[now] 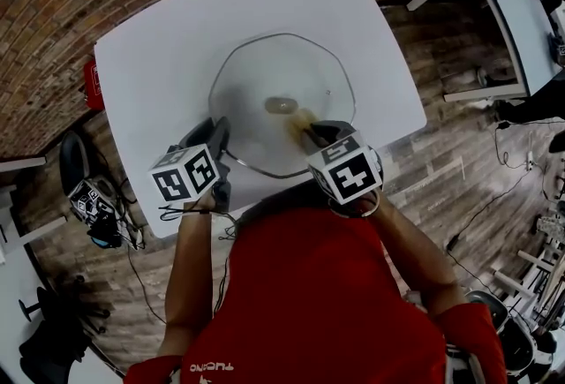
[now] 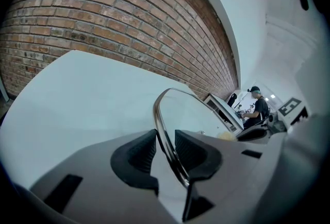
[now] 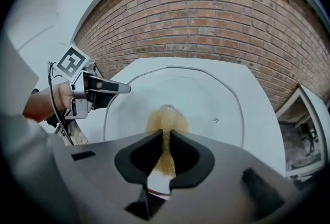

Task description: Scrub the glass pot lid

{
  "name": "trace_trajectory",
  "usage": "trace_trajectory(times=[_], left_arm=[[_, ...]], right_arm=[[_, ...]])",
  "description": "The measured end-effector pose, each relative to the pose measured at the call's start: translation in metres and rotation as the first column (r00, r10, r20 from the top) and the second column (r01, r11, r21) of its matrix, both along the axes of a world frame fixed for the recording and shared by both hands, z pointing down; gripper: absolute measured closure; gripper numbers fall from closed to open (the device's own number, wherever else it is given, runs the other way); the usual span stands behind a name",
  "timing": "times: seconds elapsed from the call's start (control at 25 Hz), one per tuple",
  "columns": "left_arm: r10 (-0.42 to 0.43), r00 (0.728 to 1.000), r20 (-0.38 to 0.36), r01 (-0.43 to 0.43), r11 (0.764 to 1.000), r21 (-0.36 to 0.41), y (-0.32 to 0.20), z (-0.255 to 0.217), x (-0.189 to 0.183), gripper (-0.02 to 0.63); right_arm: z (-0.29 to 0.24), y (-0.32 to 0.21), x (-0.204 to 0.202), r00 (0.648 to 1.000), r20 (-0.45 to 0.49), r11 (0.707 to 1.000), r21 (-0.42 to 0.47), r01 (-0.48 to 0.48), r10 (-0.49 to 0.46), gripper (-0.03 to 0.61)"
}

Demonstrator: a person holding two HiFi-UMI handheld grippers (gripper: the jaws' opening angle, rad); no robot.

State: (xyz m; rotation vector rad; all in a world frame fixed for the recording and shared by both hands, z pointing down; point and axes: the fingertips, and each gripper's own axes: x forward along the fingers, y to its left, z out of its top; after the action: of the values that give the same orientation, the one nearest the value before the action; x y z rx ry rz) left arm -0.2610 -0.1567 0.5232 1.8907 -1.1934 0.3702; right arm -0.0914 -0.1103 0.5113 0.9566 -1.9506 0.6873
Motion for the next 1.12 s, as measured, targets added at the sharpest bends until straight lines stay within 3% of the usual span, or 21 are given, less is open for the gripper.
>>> trace_trajectory(times=[0.32,0.68,1.12], left_arm=[[-0.002,1.000,-0.004,0.002,1.000,-0.001,0.000,0.000,0.001,0.492],[-0.019,1.000,0.000,0.019,1.000,0.011,0.000,-0.002,0.003,0.491],[-0.028,0.999,0.022,0.027,0.999,0.029,0.002,-0.002,0.001,0.489]], right_arm=[[-0.008,-0.010,0.030,0.997,-0.021,0.997,0.017,-0.069,0.069,0.523],[-0.014,-0.063,-0.013,0.998,0.039,0.990,0.122,-0.063,0.059,0.523],[0.009,-0.085,-0.026,0.998,0.012,0.991,0.119,-0.057,0.056,0.523]])
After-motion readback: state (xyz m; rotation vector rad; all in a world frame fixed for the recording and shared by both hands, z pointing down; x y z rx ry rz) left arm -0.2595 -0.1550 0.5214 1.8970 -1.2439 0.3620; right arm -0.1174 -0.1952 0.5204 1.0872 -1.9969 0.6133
